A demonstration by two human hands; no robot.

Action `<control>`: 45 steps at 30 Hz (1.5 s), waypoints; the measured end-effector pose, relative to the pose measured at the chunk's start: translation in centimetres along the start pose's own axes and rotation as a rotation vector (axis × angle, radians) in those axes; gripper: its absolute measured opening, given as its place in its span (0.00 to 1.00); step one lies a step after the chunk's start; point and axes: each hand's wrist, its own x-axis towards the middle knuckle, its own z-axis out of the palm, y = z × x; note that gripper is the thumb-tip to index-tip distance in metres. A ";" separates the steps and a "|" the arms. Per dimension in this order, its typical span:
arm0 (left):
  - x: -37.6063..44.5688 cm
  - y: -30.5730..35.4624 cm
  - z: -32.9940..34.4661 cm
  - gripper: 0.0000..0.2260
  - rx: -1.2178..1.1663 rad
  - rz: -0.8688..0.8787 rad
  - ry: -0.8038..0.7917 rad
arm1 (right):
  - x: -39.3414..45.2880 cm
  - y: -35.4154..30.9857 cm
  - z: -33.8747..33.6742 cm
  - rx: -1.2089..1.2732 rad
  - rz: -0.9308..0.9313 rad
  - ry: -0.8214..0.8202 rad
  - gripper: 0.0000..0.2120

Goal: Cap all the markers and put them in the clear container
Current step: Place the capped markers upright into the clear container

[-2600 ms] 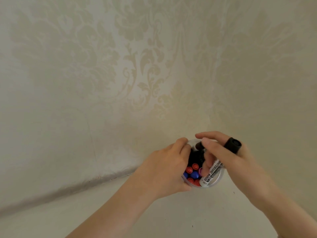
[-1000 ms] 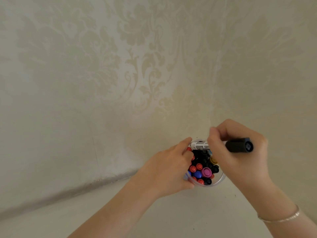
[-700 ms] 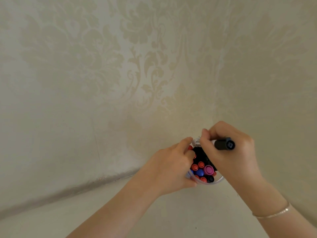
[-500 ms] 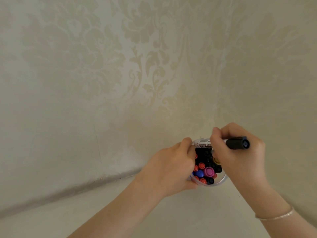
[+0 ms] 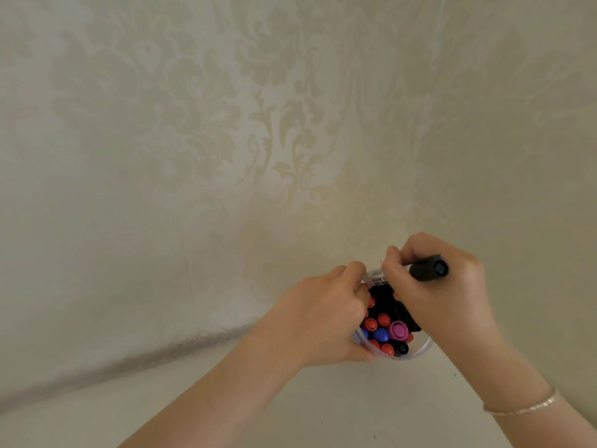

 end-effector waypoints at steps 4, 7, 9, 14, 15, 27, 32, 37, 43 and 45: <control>0.0 0.4 0.1 0.29 0.003 0.025 0.018 | -0.1 0.1 0.3 -0.075 -0.050 -0.079 0.14; 0.0 0.2 0.1 0.29 -0.002 0.004 0.014 | 0.2 -0.4 -0.2 -0.006 0.100 -0.178 0.14; -0.1 0.1 0.1 0.29 -0.010 -0.017 0.012 | 0.6 -1.1 -1.1 0.094 0.280 -0.328 0.13; 0.1 -0.1 0.2 0.30 -0.020 -0.019 0.018 | 0.6 -1.4 -1.2 -0.094 0.209 -0.397 0.21; 0.1 -0.2 0.2 0.30 -0.028 -0.018 0.020 | 0.4 -1.2 -0.8 -0.213 0.138 -0.413 0.22; 0.2 -1.0 0.0 0.31 -0.063 -0.024 -0.024 | 2.1 1.4 -2.0 0.395 0.483 -0.833 0.14; 0.3 -0.8 0.1 0.30 -0.061 -0.033 -0.030 | 1.7 1.8 -0.7 0.170 0.425 -0.710 0.13; 0.4 -1.1 0.1 0.30 -0.063 -0.046 -0.024 | 2.1 1.2 -0.2 0.116 0.436 -0.694 0.12; 0.1 -1.2 0.1 0.31 -0.081 -0.052 -0.011 | 2.3 0.9 -0.8 0.263 0.589 -0.710 0.14; 0.1 -1.0 0.1 0.30 -0.072 -0.041 -0.009 | 2.3 1.1 -0.8 0.263 0.601 -0.706 0.13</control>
